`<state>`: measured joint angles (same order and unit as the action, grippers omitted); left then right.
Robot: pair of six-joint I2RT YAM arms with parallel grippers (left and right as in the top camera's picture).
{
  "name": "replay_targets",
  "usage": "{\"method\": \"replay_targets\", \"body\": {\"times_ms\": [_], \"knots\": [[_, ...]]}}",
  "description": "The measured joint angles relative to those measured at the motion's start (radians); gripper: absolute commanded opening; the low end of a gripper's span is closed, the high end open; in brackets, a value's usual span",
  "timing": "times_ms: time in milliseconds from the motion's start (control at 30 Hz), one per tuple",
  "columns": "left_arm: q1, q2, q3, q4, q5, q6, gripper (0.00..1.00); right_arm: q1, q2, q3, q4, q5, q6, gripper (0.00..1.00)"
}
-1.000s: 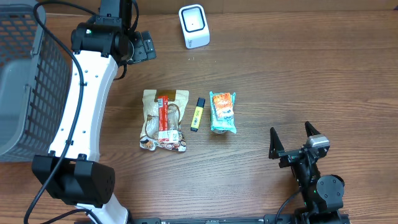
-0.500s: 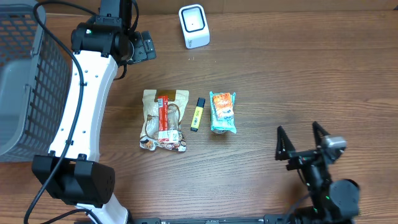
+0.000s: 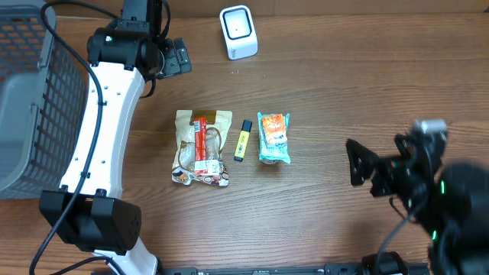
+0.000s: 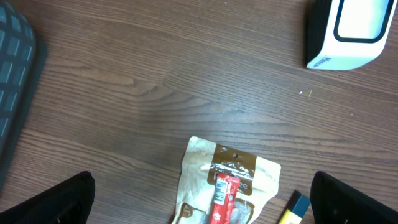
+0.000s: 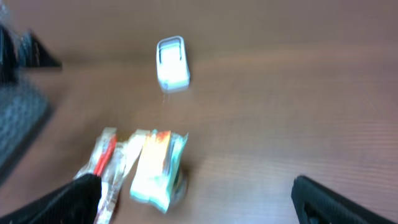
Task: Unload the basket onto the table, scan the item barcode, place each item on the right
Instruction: 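Raise the right gripper and move it left toward the teal pack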
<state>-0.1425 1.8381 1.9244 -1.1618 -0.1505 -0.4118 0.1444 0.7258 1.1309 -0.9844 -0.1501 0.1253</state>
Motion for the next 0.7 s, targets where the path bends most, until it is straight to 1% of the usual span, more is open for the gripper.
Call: {"method": "replay_targets", "body": {"times_ms": [67,167,200,300,433,500,700], "knots": [[0.0,0.0,0.0,0.0,0.0,0.0,0.99,0.0,0.13,0.119,-0.088,-0.046,-0.006,1.0],[0.0,0.0,0.0,0.0,-0.001,0.001,1.0,0.0,0.258,0.212,-0.136,-0.106,-0.01,1.0],[0.0,0.0,0.0,0.0,0.0,0.001,1.0,0.0,0.285,0.222,-0.139,-0.122,-0.01,0.97],[0.0,0.0,0.0,0.0,0.0,0.001,1.0,0.0,0.37,0.23,-0.163,-0.174,-0.021,0.85],[0.0,0.0,0.0,0.0,0.0,0.001,1.0,0.0,0.462,0.23,-0.19,-0.202,-0.018,0.78],[0.0,0.0,0.0,0.0,-0.001,0.001,1.0,0.0,0.507,0.23,-0.196,-0.21,-0.018,0.77],[0.0,0.0,0.0,0.0,-0.001,0.001,1.0,0.0,0.625,0.23,-0.207,-0.216,-0.018,0.77]]}}
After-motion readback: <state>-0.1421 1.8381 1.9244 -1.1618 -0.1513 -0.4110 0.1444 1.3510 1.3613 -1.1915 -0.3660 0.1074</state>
